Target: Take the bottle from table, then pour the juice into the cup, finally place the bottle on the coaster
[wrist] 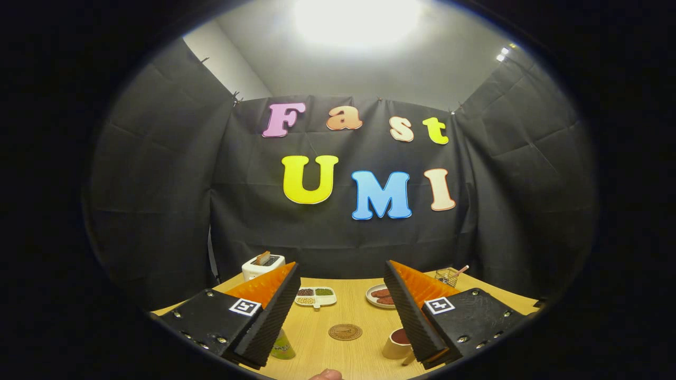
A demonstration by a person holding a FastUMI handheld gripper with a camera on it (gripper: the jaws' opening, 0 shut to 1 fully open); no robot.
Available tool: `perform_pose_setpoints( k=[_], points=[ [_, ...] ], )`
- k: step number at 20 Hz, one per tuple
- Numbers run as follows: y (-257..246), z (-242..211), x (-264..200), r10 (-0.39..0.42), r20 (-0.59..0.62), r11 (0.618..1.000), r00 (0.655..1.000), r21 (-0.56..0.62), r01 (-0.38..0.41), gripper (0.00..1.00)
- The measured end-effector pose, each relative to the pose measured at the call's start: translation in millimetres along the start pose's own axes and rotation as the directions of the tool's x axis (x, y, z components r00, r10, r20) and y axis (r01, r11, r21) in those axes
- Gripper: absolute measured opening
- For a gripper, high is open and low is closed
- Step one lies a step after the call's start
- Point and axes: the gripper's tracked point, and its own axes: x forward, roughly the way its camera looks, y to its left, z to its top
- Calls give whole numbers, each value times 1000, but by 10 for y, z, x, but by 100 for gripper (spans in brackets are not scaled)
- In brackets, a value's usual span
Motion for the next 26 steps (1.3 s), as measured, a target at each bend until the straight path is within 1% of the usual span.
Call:
perform_pose_setpoints(
  k=[2, 4, 11, 17, 21, 26],
  points=[
    [83, -48, 28, 12, -6, 1000, 1000, 11, -11, 97],
    [129, -93, 54, 2, -8, 1000, 1000, 16, -1, 97],
    [532, -276, 127, 46, -25, 999, 999, 11, -45, 97],
    [912, -552, 189, 85, -67, 996, 994, 1, -85, 97],
    [1079, -717, 258, 100, -87, 994, 991, -25, -102, 97],
    [1195, -1052, 336, 100, -133, 995, 986, -8, -102, 97]
  ],
)
